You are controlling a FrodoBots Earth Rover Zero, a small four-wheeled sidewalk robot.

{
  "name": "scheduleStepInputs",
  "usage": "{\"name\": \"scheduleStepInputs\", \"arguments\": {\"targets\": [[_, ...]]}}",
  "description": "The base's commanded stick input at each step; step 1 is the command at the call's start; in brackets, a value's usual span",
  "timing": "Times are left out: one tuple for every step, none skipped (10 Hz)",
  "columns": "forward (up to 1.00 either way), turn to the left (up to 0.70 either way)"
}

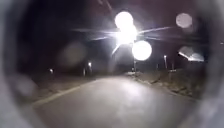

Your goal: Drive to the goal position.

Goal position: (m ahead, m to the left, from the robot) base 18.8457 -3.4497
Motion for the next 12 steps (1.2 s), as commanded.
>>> {"name": "scheduleStepInputs", "arguments": {"targets": [[1.00,0.05],[1.00,0.05],[1.00,0.05],[1.00,0.05],[1.00,0.05],[1.00,0.07],[1.00,0.10],[1.00,0.13],[1.00,0.16],[1.00,0.17],[1.00,0.17],[1.00,0.17]]}}
